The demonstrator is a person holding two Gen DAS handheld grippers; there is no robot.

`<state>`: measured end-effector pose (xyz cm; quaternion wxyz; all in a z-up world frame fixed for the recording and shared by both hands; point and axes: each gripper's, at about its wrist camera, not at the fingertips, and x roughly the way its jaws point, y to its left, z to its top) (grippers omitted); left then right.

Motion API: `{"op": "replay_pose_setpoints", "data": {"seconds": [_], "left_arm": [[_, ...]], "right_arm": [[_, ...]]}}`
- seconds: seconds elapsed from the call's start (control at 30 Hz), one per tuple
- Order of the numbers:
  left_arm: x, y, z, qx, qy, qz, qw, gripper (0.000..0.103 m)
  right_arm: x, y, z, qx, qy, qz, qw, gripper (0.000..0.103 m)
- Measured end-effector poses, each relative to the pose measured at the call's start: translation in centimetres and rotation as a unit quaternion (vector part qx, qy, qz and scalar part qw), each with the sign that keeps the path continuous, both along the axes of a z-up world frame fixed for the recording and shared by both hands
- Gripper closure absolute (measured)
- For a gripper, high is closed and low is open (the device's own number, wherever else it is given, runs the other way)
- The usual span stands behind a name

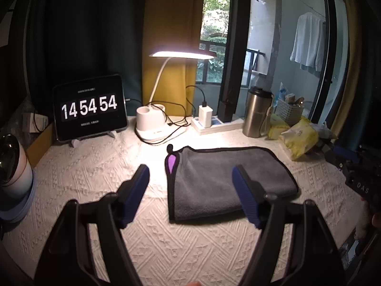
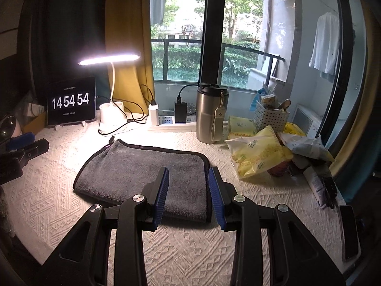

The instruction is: Fold towel

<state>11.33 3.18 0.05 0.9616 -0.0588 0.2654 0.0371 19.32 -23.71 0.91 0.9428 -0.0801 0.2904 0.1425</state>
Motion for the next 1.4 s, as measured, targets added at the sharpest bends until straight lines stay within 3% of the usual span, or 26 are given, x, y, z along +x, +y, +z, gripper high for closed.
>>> {"op": "replay_pose_setpoints", "data": {"seconds": [0.4, 0.73, 0.83, 0.9, 1.07, 1.4], "left_arm": [[-3.8, -0.7, 1.1, 0.005, -0.026, -0.001, 0.9997, 0.03], [-8.4, -1.0, 2.6, -0.002, -0.093, 0.018, 0.9955, 0.03], [-9.6, -1.3, 2.9, 0.003, -0.113, 0.022, 0.9934, 0.03], [-10.2, -1.4, 3.0, 0.008, -0.117, 0.023, 0.9928, 0.03], [-11.1, -1.8, 3.2, 0.027, -0.122, 0.04, 0.9914, 0.014], [-11.5, -1.9, 3.3, 0.033, -0.126, 0.038, 0.9907, 0.013]], "right_arm": [[-4.0, -0.4, 1.3, 0.006, -0.029, 0.006, 1.0, 0.066], [-8.2, -1.3, 2.9, 0.022, -0.086, 0.003, 0.996, 0.066], [-9.7, -1.5, 3.3, 0.024, -0.11, 0.001, 0.994, 0.053], [-10.5, -1.7, 3.5, 0.028, -0.117, 0.003, 0.993, 0.051], [-12.0, -1.9, 3.4, 0.031, -0.123, 0.001, 0.992, 0.051], [-12.6, -1.9, 3.3, 0.032, -0.124, 0.004, 0.992, 0.051]]}}
